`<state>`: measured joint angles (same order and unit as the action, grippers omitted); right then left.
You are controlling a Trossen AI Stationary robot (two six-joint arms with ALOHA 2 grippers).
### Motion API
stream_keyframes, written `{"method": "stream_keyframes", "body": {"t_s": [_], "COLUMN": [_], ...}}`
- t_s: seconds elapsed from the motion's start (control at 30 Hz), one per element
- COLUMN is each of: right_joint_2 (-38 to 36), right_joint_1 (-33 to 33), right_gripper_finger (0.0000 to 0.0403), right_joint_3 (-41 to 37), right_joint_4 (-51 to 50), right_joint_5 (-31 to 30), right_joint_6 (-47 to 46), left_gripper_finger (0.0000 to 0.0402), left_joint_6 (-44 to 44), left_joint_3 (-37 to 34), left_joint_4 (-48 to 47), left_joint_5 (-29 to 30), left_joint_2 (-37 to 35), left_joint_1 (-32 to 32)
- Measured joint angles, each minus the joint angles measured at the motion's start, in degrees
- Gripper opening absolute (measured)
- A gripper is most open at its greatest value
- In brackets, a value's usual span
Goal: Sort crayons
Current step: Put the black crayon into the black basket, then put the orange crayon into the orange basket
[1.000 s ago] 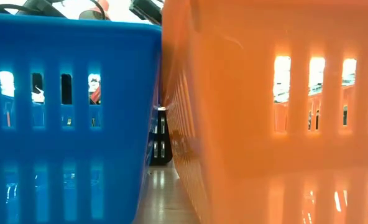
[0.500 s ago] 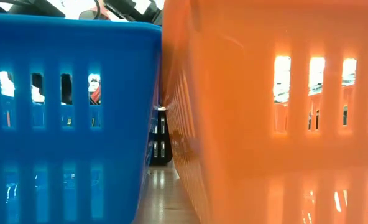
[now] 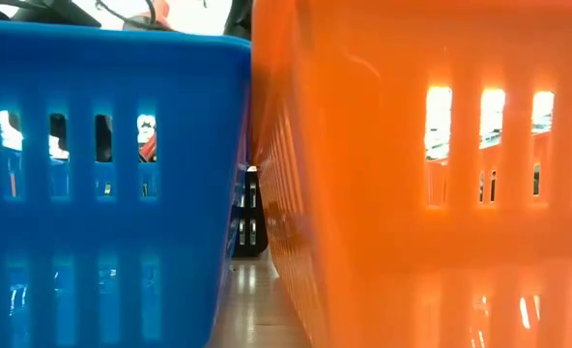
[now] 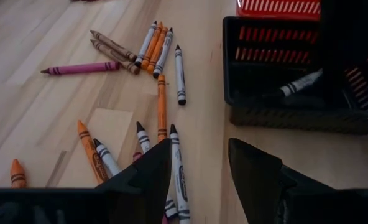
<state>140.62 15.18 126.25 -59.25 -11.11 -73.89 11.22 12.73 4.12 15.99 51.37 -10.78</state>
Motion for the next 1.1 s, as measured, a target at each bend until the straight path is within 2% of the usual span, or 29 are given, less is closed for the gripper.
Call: {"method": "stream_keyframes", "body": {"t_s": [0.23,0.6,0.83,0.97,1.1], "right_joint_2": [0.1,-0.1,-2.0,-5.7,-8.7], "right_joint_1": [-0.2,-0.4,-1.2,-1.8,-2.3], "right_gripper_finger": [0.0059,0.0102,0.0112,0.0109,0.0105], "right_joint_3": [0.5,0.5,0.4,0.4,0.4], "right_joint_4": [-1.2,-1.8,-2.9,-7.1,-15.1], "right_joint_5": [-0.8,-1.0,-1.0,-5.7,-15.2], "right_joint_6": [0.0,-0.5,4.2,10.8,14.9], "left_gripper_finger": [0.0172,0.0172,0.0172,0.0172,0.0172], "left_joint_6": [0.2,0.2,0.2,0.2,-0.2], "left_joint_3": [0.0,0.0,0.0,0.0,0.0], "left_joint_4": [-0.3,-0.7,-0.7,-1.6,-4.7], "left_joint_5": [0.0,0.0,0.0,0.0,-1.7], "left_joint_2": [0.0,0.0,0.0,0.0,0.0], "left_joint_1": [-0.1,-0.1,-0.1,-0.1,-0.1]}}
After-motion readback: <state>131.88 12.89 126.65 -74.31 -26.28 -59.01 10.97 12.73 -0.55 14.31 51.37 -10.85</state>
